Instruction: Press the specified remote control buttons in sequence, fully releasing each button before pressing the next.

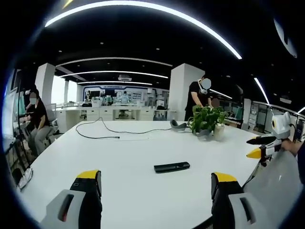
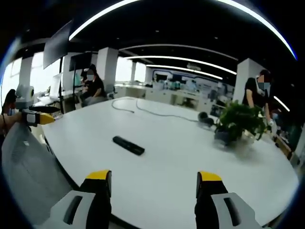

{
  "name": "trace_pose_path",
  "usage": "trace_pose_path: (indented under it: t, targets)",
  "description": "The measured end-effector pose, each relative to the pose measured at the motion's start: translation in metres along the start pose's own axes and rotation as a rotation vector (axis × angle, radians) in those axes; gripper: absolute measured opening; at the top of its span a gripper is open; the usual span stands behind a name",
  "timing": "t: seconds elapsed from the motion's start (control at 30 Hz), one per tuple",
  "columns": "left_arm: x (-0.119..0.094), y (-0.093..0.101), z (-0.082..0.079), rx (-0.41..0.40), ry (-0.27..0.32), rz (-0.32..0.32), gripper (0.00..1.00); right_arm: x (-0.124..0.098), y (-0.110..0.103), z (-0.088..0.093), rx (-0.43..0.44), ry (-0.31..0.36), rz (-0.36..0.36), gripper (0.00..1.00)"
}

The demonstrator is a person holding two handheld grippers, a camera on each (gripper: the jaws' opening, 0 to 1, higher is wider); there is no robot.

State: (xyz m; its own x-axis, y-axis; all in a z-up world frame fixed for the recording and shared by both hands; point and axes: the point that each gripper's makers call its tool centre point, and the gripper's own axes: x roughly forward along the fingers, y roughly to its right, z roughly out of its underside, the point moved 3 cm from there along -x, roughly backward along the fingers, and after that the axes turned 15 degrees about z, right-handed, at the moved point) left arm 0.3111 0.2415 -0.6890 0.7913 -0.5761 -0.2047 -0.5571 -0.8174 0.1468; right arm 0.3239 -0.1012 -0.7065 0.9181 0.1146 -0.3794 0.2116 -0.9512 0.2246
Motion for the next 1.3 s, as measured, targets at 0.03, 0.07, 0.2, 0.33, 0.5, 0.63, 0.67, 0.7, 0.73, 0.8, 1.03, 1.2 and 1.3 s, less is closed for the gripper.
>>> trace_pose_path:
  t: [0.03, 0.07, 0.2, 0.33, 0.5, 0.63, 0.67, 0.7, 0.73, 0.8, 1.03, 1.2, 1.3]
  targets:
    - [0.0, 0.0001, -0.0002, 0.002, 0.001, 0.001, 1.0, 0.0, -0.0001, 0.0004, -0.001, -0.001, 0.001, 0.71]
    - [0.0001, 0.0004, -0.0003, 0.002, 0.002, 0.003, 1.0, 0.0001, 0.0, 0.0006, -0.002, -0.003, 0.001, 0.71]
    - [0.0006, 0.0013, 0.0009, 0.001, -0.008, 0.008, 1.0, 0.0001, -0.0004, 0.0013, -0.002, -0.006, 0.001, 0.7]
    - [0.0002, 0.0006, 0.0015, 0.003, -0.013, 0.002, 1.0, -0.0003, -0.0016, 0.0015, -0.005, -0.007, -0.006, 0.69]
    - [-0.0005, -0.0004, 0.002, 0.002, -0.018, -0.006, 1.0, -0.0008, -0.002, 0.0015, -0.006, -0.008, -0.008, 0.69]
    - [-0.0005, -0.0001, 0.0023, 0.003, -0.021, -0.005, 1.0, -0.001, -0.0018, 0.0022, -0.007, -0.011, -0.009, 0.69]
    - [-0.0004, 0.0001, 0.0026, 0.0, -0.022, -0.004, 1.0, -0.001, -0.0018, 0.0022, -0.008, -0.011, -0.009, 0.69]
    - [-0.0004, 0.0001, 0.0029, 0.0, -0.024, -0.004, 1.0, -0.0011, -0.0016, 0.0021, -0.008, -0.011, -0.008, 0.69]
    - [-0.0007, -0.0003, 0.0031, 0.003, -0.026, -0.007, 1.0, -0.0011, -0.0014, 0.0022, -0.007, -0.012, -0.006, 0.68]
    - [-0.0007, 0.0001, 0.0027, -0.004, -0.021, -0.004, 1.0, -0.0014, -0.0009, 0.0018, -0.007, -0.011, -0.003, 0.68]
    - [-0.0013, -0.0004, 0.0023, -0.009, -0.015, -0.007, 1.0, -0.0024, 0.0002, -0.0011, 0.002, 0.006, 0.004, 0.68]
    - [-0.0013, 0.0004, 0.0017, -0.012, -0.01, -0.002, 1.0, -0.0033, 0.0025, -0.0035, 0.018, 0.022, 0.018, 0.68]
    - [-0.0019, 0.0001, 0.0004, -0.036, 0.009, 0.003, 1.0, -0.0034, 0.0027, -0.0042, 0.017, 0.025, 0.021, 0.69]
